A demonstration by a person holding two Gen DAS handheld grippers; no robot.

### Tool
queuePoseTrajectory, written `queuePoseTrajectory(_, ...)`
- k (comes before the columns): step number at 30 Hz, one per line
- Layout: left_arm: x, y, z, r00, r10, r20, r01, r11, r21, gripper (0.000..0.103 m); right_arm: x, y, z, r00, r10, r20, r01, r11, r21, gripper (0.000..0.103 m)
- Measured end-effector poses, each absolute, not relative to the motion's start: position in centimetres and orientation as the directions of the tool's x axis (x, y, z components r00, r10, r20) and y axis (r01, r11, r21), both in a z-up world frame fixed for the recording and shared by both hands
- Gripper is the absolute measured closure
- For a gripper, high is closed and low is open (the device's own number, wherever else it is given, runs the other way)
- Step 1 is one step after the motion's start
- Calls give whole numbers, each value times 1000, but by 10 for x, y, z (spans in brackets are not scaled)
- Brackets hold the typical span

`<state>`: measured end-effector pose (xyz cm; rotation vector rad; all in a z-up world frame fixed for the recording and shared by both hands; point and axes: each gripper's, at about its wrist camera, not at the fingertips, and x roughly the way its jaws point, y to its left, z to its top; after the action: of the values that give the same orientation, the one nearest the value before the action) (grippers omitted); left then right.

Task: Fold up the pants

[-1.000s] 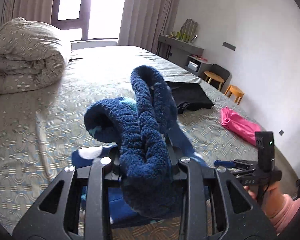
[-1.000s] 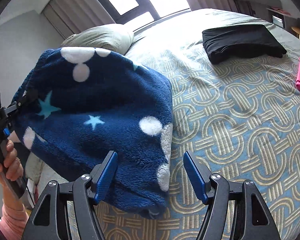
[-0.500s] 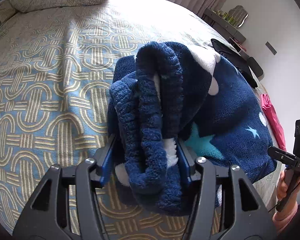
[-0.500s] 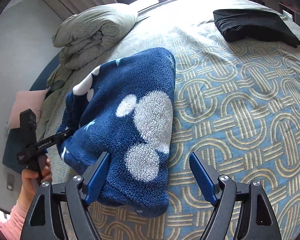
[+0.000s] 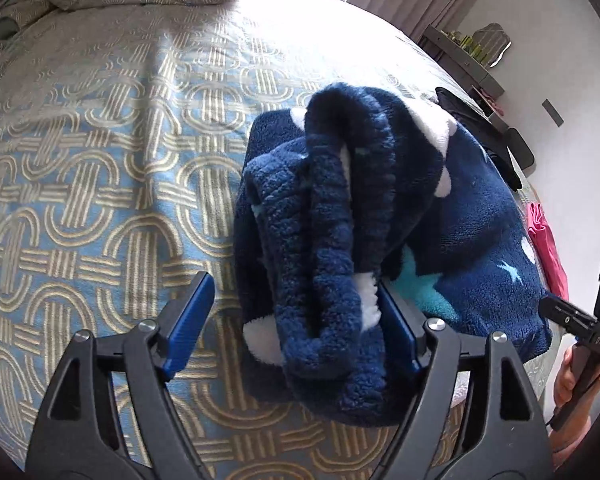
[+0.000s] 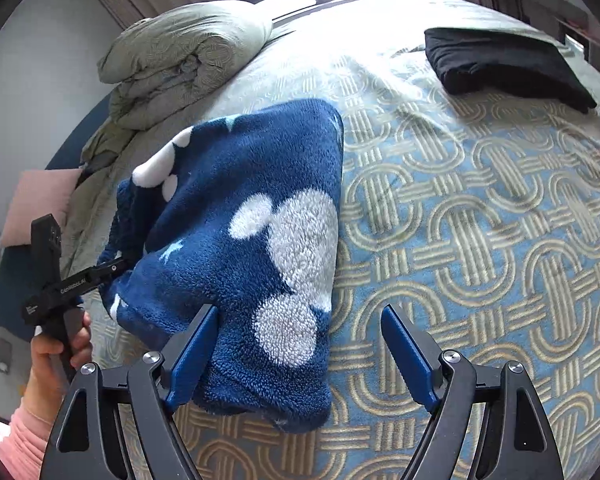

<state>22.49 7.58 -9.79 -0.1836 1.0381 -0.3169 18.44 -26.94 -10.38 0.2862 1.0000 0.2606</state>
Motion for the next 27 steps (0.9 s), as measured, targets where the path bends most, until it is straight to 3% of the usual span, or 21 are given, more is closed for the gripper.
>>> queuePoseTrajectory(3, 218, 73, -64, 559, -305, -771, 189, 952, -239, 25, 191, -264, -78, 593, 279, -755, -97, 956, 277, 19)
queuePoseTrajectory(6, 214, 74, -25, 641, -338, -689, 205, 941, -270, 25, 204, -253, -57, 642, 273, -717, -131, 960, 249, 24)
queuePoseTrajectory(7, 216, 72, -16, 649, -366, -667, 222, 930, -294, 25, 209, -247, -51, 654, 288, -700, -159, 956, 245, 48)
queuePoseTrajectory(8, 222, 65, -8, 636, -414, -651, 258, 910, -325, 24, 216, -238, -48, 654, 300, -695, -190, 954, 233, 79)
queuePoseTrajectory(9, 228, 58, -5, 620, -445, -647, 287, 895, -341, 25, 223, -230, -48, 644, 303, -703, -207, 953, 221, 91)
queuePoseTrajectory(10, 234, 50, -4, 604, -466, -647, 309, 885, -350, 26, 232, -222, -49, 629, 308, -713, -216, 951, 221, 94)
queuePoseTrajectory(12, 251, 29, -11, 562, -471, -680, 327, 882, -341, 32, 247, -209, -56, 603, 352, -716, -230, 936, 267, 94)
queuePoseTrajectory(14, 270, 12, -32, 533, -399, -746, 302, 913, -273, 41, 257, -198, -63, 571, 392, -722, -252, 920, 300, 94)
queuePoseTrajectory(18, 302, 17, -91, 519, -168, -838, 232, 971, -52, 37, 278, -183, -85, 517, 376, -769, -258, 925, 278, 94)
queuePoseTrajectory(19, 307, 27, -104, 500, -173, -848, 229, 971, -64, 27, 285, -185, -100, 488, 358, -796, -229, 933, 279, 95)
queuePoseTrajectory(20, 310, 43, -117, 472, -234, -850, 200, 967, -156, 24, 288, -189, -113, 456, 367, -811, -208, 930, 304, 97)
queuePoseTrajectory(23, 311, 68, -128, 425, -361, -830, 137, 932, -335, 23, 282, -203, -132, 458, 440, -773, -203, 898, 391, 99)
queuePoseTrajectory(27, 300, 60, -112, 460, -334, -823, 165, 943, -290, 24, 266, -194, -124, 480, 399, -781, -263, 915, 306, 98)
